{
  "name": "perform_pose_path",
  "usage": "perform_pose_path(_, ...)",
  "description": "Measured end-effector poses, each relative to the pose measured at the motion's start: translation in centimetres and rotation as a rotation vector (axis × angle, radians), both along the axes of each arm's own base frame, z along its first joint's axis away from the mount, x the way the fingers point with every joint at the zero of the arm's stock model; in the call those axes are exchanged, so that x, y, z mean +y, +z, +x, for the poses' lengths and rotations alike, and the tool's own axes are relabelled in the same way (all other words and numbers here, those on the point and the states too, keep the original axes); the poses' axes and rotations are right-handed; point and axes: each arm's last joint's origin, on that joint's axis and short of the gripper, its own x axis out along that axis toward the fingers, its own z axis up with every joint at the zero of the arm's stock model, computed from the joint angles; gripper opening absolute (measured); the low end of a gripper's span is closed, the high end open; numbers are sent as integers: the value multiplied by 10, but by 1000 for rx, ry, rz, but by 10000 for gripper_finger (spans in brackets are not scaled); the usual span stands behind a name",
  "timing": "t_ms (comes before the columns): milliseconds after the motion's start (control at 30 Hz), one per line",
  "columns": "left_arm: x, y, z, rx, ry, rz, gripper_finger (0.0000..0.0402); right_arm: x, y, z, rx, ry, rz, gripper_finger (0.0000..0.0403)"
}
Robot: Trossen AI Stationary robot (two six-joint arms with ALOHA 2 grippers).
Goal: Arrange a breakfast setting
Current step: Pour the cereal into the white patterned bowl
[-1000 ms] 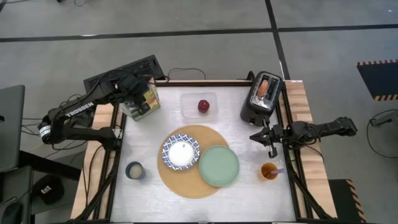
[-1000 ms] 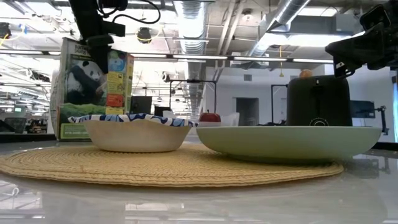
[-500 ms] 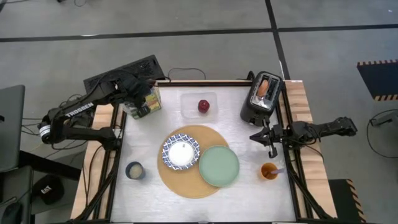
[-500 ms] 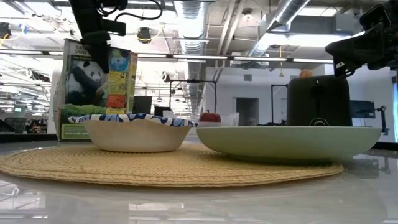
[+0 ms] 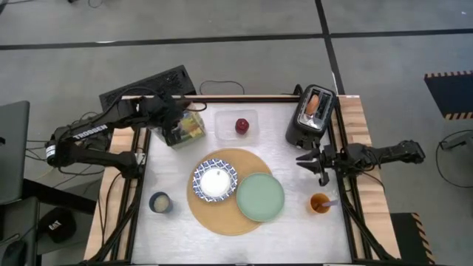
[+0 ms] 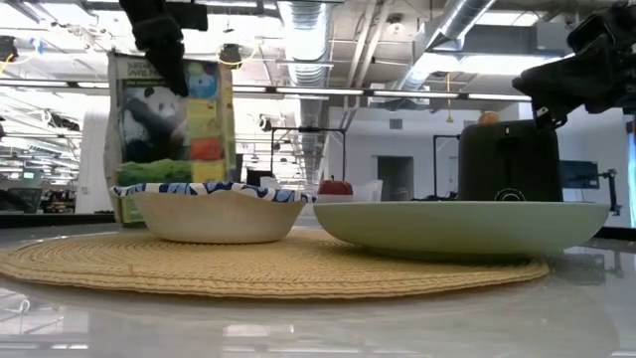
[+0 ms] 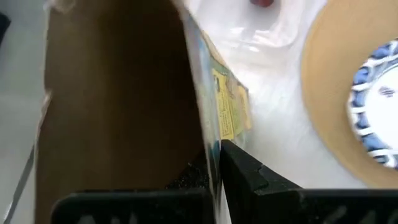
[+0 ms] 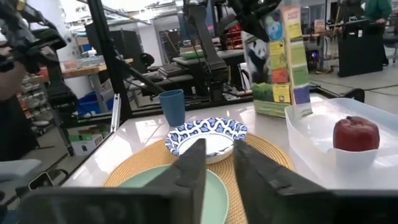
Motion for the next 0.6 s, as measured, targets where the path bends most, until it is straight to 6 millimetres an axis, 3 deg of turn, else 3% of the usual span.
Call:
perform_pose_path(200,-1,-1,0,-16,2,-38,0,0,0,0,0,-6,0,209)
perform_pose_path(333,-1,-6,4,-66,16,-96,8,0,0,0,0,-6,2,246)
perform_pose_path(600,0,-3,5,-73,23,-101,119,0,0,0,0,-6,1,256)
